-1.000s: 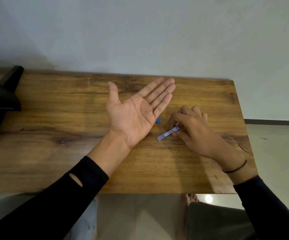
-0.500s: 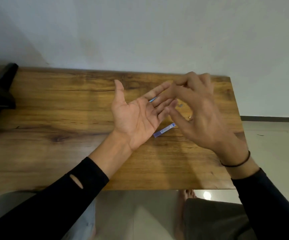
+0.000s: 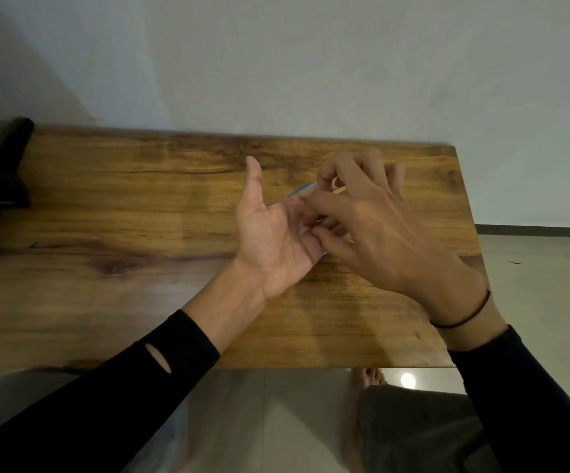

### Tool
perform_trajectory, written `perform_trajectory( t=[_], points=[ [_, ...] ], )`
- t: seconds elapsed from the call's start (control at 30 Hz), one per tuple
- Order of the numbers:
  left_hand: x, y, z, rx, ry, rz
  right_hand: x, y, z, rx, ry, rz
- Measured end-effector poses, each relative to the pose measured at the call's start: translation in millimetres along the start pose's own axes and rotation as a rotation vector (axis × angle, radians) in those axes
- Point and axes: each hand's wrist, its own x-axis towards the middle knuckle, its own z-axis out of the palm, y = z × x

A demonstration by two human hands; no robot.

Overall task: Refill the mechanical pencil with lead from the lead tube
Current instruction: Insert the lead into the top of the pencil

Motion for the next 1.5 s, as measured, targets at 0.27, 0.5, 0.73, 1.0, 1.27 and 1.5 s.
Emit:
perform_trajectory(
  t=[0.27,0.5,0.73,1.0,1.27,1.5],
  points=[
    [-1.7,2.1,3.5,0.014,0.015,-0.009,0.9,-2.3,2.4,-0.005,0.033,-0.012],
    [-0.6,4.0,2.8,0.004,-0.026,-0.025,0.4,-0.5,6.2,0.001,0.101,-0.041],
    [13.0,18.7,0.6,0.371,0.13,0.024,-1.0,24.4,-3.3,0.378,0.359,0.067],
    [15.0,39.0,-27.2,2.087,0.505,0.48,0.6,43.8,-3.9,0.902,0.541,0.251],
    [18.3,31.8,-32.1,2.104,0.581,0.559,4.0,35.2,-3.7,1.236,0.585,0.38],
    [20.4,23.4,-21.4,1.426,0.263,0.652,4.0,30.1,-4.7,1.438,0.594,0.467]
  ],
)
